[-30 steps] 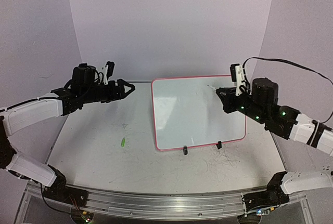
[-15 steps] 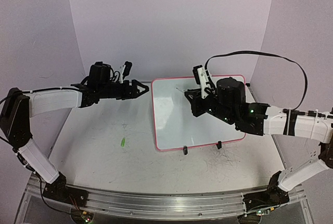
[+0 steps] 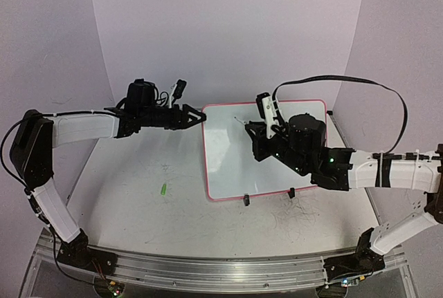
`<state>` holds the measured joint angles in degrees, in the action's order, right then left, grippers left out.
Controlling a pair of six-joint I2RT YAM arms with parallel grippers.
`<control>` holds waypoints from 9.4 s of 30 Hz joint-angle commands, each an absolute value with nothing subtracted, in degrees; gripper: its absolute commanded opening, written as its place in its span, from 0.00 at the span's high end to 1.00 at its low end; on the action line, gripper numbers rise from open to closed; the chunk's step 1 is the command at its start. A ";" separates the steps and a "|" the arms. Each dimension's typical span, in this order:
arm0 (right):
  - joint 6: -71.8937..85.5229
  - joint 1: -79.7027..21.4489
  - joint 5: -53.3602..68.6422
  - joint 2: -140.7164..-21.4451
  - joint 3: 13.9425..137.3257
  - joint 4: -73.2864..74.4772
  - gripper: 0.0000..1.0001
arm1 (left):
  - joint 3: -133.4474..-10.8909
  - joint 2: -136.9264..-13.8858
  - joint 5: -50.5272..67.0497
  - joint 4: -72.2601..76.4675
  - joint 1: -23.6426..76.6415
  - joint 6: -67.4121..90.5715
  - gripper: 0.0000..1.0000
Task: Write a sentence on the whiteboard
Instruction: Hold the whiteboard at the center of the board, then write a sentence on the whiteboard.
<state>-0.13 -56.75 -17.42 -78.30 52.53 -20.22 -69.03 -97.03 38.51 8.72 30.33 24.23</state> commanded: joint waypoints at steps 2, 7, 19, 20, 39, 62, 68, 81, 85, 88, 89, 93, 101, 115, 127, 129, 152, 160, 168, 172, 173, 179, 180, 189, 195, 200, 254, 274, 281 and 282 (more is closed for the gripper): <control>-1.58 -57.61 -18.02 -79.51 55.14 -23.56 1.00 | -69.13 -96.64 45.20 16.44 30.32 25.72 0.33; -1.99 -57.77 -14.69 -82.78 57.95 -23.57 1.00 | -68.88 -96.63 46.15 17.80 30.32 26.16 0.40; -3.33 -57.98 -14.87 -89.20 63.62 -23.30 1.00 | -74.18 -101.14 47.25 18.18 29.88 28.20 0.52; -3.34 -57.96 -14.89 -89.65 63.93 -23.37 1.00 | -74.32 -101.42 47.27 18.21 29.88 28.17 0.54; -3.61 -58.08 -17.25 -93.87 67.09 -23.47 1.00 | -74.02 -102.48 48.31 20.37 29.24 28.62 0.77; -3.55 -58.53 -19.35 -97.38 69.96 -23.64 1.00 | -72.60 -102.00 48.58 21.00 29.18 27.60 0.94; -3.53 -58.52 -19.78 -97.96 70.29 -23.64 1.00 | -72.23 -101.56 48.60 21.05 29.20 27.40 0.96; -3.34 -58.50 -20.96 -98.68 70.00 -23.73 1.00 | -71.89 -101.27 48.58 21.18 29.20 27.21 0.99; -3.34 -58.47 -21.69 -98.78 69.96 -23.73 1.00 | -71.82 -101.19 48.60 21.20 29.14 27.14 1.00; -3.09 -58.53 -21.95 -98.70 69.78 -23.73 1.00 | -71.81 -101.04 48.54 21.19 29.20 27.09 1.00; -2.95 -58.53 -22.15 -98.66 69.73 -23.73 1.00 | -71.81 -101.08 48.50 21.25 29.22 27.05 1.00; -2.51 -58.48 -22.86 -98.33 69.35 -23.73 1.00 | -71.77 -101.07 48.56 21.25 29.18 27.03 1.00; -1.54 -58.22 -25.54 -97.95 68.42 -23.68 1.00 | -71.72 -101.07 48.56 21.27 29.21 26.98 1.00; -4.11 -57.62 -17.98 -93.44 63.61 -28.75 1.00 | -71.67 -101.07 48.61 21.36 29.18 26.97 1.00; -3.86 -57.56 -18.78 -95.80 66.02 -27.57 1.00 | -71.56 -101.04 48.78 21.45 29.17 27.15 1.00; -3.92 -57.55 -19.20 -96.25 66.51 -27.22 1.00 | -71.54 -100.97 48.82 21.45 29.18 27.15 1.00; -3.24 -57.55 -21.82 -98.33 66.84 -24.46 1.00 | -71.63 -101.07 49.07 21.53 29.17 26.99 1.00; -2.19 -57.55 -21.42 -97.41 65.08 -23.76 1.00 | -71.65 -101.07 49.10 21.53 29.18 27.06 1.00; -0.58 -57.52 -20.50 -96.25 63.09 -23.08 1.00 | -71.61 -101.04 49.00 21.53 29.18 27.05 1.00; -0.44 -57.51 -20.13 -95.85 62.53 -22.79 1.00 | -71.61 -101.07 48.96 21.53 29.18 27.06 1.00; -0.44 -57.53 -20.15 -95.77 62.33 -22.71 1.00 | -71.56 -101.01 48.99 21.53 29.18 27.07 1.00; 2.04 -57.66 -19.55 -94.90 61.11 -22.14 1.00 | -71.46 -100.90 48.96 21.53 29.18 27.02 1.00; 2.27 -57.71 -19.43 -94.71 60.78 -22.07 1.00 | -71.46 -100.89 48.99 21.53 29.18 27.06 1.00; 2.85 -58.27 -18.79 -94.34 59.15 -21.98 1.00 | -71.48 -100.64 49.05 21.53 29.17 27.06 1.00; 2.66 -58.58 -18.20 -95.33 60.11 -21.91 1.00 | -71.37 -100.55 49.09 21.53 29.18 27.10 1.00; 1.94 -58.59 -18.07 -97.03 62.97 -21.88 1.00 | -71.35 -100.46 49.20 21.53 29.18 27.15 1.00; 0.93 -57.04 -19.55 -95.89 61.48 -25.22 1.00 | -71.19 -100.41 49.43 21.58 29.18 27.03 1.00; 2.20 -57.12 -19.48 -92.96 58.26 -22.19 1.00 | -71.27 -100.79 49.46 21.56 29.19 27.07 1.00; 2.16 -57.07 -20.45 -91.83 57.71 -21.65 1.00 | -71.19 -100.87 49.45 21.61 29.18 27.06 1.00; 2.15 -57.09 -20.57 -91.74 57.59 -21.63 1.00 | -71.22 -100.90 49.46 21.62 29.18 27.06 1.00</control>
